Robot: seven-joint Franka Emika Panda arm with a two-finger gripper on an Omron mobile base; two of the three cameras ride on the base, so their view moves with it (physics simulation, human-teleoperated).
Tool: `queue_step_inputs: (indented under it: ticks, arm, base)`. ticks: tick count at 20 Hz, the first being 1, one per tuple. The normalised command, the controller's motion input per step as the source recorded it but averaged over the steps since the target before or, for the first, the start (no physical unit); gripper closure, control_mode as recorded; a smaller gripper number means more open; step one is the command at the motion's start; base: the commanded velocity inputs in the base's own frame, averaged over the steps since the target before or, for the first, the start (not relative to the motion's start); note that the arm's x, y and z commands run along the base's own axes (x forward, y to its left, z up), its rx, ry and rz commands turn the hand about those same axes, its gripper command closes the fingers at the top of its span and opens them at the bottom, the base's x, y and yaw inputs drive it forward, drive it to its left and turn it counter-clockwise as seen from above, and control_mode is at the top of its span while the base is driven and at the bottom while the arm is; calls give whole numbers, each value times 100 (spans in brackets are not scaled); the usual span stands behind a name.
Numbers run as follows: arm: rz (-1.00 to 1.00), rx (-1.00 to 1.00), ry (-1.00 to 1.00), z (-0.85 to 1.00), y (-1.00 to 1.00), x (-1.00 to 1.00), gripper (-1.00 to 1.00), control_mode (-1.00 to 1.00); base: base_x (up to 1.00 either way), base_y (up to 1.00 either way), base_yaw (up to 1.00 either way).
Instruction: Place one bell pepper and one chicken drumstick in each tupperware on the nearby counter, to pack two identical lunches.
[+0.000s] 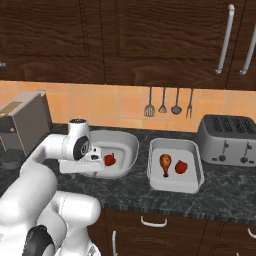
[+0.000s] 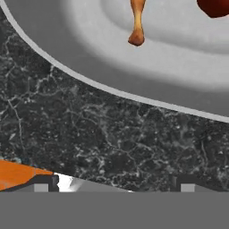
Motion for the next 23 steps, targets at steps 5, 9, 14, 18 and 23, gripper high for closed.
queue_step_inputs:
  ticks: [5,9,14,18,23]
  arm:
    - [-15,0,-1,92,0,-26,-100,-100]
    - [-13,1,-4,100,-7,-26,-100,-100]
    - [-17,13,0,77,-57,-42,-100,-100]
    - [-19,12,0,61,-36,-83,-100,-100]
    - [-11,1,6,42,3,-82,-100,-100]
  base:
    - [0,0,0]
    - [0,0,0]
    - [0,0,0]
    - [0,0,0]
    - [0,0,0]
